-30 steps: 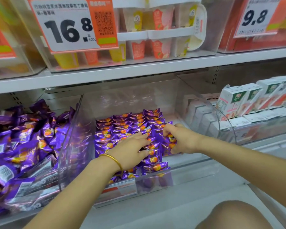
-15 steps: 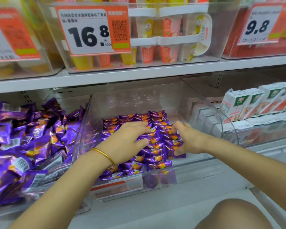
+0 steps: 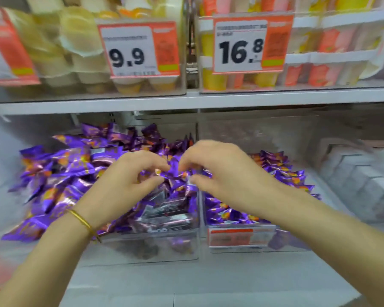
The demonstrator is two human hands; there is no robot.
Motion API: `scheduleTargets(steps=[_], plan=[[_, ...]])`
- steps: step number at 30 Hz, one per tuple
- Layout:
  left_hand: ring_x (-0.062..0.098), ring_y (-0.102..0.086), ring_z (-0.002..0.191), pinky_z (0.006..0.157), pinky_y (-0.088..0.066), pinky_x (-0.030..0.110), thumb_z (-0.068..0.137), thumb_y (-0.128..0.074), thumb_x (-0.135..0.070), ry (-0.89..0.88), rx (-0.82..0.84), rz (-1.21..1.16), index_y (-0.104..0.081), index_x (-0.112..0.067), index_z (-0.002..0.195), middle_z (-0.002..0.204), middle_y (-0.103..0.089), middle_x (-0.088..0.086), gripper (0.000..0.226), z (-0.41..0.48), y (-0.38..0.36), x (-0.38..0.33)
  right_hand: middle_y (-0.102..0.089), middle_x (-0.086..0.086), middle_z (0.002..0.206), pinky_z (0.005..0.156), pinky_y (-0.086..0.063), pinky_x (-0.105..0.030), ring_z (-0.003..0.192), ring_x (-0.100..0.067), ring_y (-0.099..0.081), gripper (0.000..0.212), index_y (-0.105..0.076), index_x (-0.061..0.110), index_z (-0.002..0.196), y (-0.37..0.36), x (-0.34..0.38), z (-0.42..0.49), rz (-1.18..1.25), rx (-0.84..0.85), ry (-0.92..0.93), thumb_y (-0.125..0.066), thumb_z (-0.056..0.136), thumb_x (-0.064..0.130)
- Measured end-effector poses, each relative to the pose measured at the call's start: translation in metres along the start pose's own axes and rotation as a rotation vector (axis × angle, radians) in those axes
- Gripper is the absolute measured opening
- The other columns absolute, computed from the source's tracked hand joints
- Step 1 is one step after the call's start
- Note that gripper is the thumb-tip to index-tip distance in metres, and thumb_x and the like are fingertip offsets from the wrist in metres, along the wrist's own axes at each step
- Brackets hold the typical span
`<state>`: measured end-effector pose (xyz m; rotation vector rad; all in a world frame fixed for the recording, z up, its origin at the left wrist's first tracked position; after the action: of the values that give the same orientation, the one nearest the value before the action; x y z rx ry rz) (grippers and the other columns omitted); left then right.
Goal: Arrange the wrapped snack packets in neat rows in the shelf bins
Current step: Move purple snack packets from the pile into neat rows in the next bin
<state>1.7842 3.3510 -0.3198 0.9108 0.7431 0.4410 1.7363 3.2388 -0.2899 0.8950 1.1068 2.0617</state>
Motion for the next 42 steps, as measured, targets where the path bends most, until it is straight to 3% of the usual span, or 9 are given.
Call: scheduleTargets(steps=[6, 12, 15, 21, 28, 33, 36, 39, 42], plan=[[0.0, -0.051, 0.094, 0.081, -0.035, 0.013, 0.075, -0.056, -0.033, 0.005, -0.092, 0.072, -0.07, -0.024, 0.089, 0.096, -0.062, -0.014, 0.022, -0.019, 0.033, 0.02, -0.063, -0.002, 0.113, 0.087, -0.043, -0.036, 0.106, -0.021, -0.055, 0.027, -0.062, 0.019, 0.114, -0.072, 0.013, 0.044, -0.159, 0.364, -0.009, -0.06, 0.088, 0.017], [0.007, -0.054, 0.081, 0.081, -0.038, 0.028, 0.071, -0.054, -0.056, -0.047, 0.018, 0.118, -0.068, -0.031, 0.078, 0.082, -0.064, -0.013, 0.03, -0.048, 0.045, 0.03, -0.062, -0.003, 0.109, 0.081, -0.045, -0.033, 0.099, -0.021, -0.055, 0.036, -0.059, 0.015, 0.113, -0.116, 0.024, 0.052, -0.069, 0.492, -0.068, -0.068, 0.083, 0.034], [0.015, -0.054, 0.075, 0.067, -0.045, 0.039, 0.065, -0.053, -0.067, -0.073, 0.124, 0.253, -0.067, -0.033, 0.08, 0.079, -0.06, -0.013, 0.039, -0.062, 0.031, 0.033, -0.057, -0.001, 0.096, 0.073, -0.043, -0.035, 0.093, -0.022, -0.053, 0.023, -0.056, 0.019, 0.098, -0.124, 0.027, 0.053, -0.111, 0.429, -0.079, -0.068, 0.082, 0.032], [0.015, -0.05, 0.068, 0.06, -0.034, 0.03, 0.066, -0.042, -0.06, -0.03, 0.144, 0.343, -0.065, -0.03, 0.071, 0.071, -0.057, -0.011, 0.038, -0.064, 0.013, 0.041, -0.05, 0.01, 0.075, 0.061, -0.034, -0.023, 0.072, -0.012, -0.045, 0.019, -0.054, 0.015, 0.083, -0.1, 0.019, 0.053, 0.056, 0.32, -0.088, -0.069, 0.082, 0.025], [0.009, -0.044, 0.061, 0.059, -0.036, 0.02, 0.096, -0.046, -0.03, 0.215, -0.093, -0.144, -0.056, -0.018, 0.086, 0.07, -0.048, 0.003, 0.018, -0.057, 0.043, 0.049, -0.055, -0.006, 0.071, 0.064, -0.057, -0.044, 0.056, -0.02, -0.064, 0.017, -0.049, 0.011, 0.084, -0.059, 0.001, 0.039, 0.489, 0.103, -0.343, -0.063, 0.087, 0.019], [0.016, -0.068, 0.069, 0.048, -0.05, 0.029, 0.097, -0.041, -0.018, 0.383, -0.142, -0.607, -0.044, -0.021, 0.095, 0.095, -0.052, 0.029, 0.005, -0.054, 0.032, 0.05, -0.055, 0.0, 0.057, 0.04, -0.044, -0.031, 0.04, -0.019, -0.056, 0.011, -0.047, 0.012, 0.087, -0.048, -0.009, 0.031, 0.659, -0.063, -0.404, -0.056, 0.092, 0.014], [0.023, -0.061, 0.074, 0.056, -0.053, 0.034, 0.084, -0.064, -0.026, 0.351, -0.122, -0.65, -0.048, -0.032, 0.094, 0.102, -0.047, 0.019, 0.02, -0.051, 0.028, 0.047, -0.054, -0.004, 0.077, 0.046, -0.051, -0.033, 0.057, -0.022, -0.064, 0.01, -0.053, 0.017, 0.089, -0.041, -0.017, 0.027, 0.789, -0.18, -0.436, -0.053, 0.093, 0.007], [0.012, -0.05, 0.081, 0.073, -0.045, 0.02, 0.074, -0.077, -0.022, 0.316, -0.125, -0.455, -0.046, -0.037, 0.094, 0.099, -0.048, 0.0, 0.04, -0.051, 0.031, 0.048, -0.054, -0.007, 0.087, 0.061, -0.055, -0.036, 0.071, -0.03, -0.065, 0.013, -0.056, 0.016, 0.082, -0.036, -0.022, 0.024, 0.919, -0.265, -0.464, -0.058, 0.09, 0.006], [0.005, -0.048, 0.086, 0.078, -0.04, 0.013, 0.068, -0.08, -0.016, 0.324, -0.143, -0.364, -0.039, -0.036, 0.095, 0.096, -0.048, -0.007, 0.053, -0.05, 0.03, 0.046, -0.053, -0.009, 0.091, 0.056, -0.046, -0.029, 0.073, -0.02, -0.061, 0.013, -0.052, 0.013, 0.08, -0.039, -0.024, 0.023, 1.137, -0.308, -0.505, -0.055, 0.092, 0.015]])
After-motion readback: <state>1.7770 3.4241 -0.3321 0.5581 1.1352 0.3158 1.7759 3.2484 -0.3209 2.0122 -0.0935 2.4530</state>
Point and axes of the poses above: each hand's wrist, its own z-axis towards the middle knuckle, its own y-axis out of the back of the hand, x = y × z, the point moved 9 cm from there along z, towards the middle knuckle
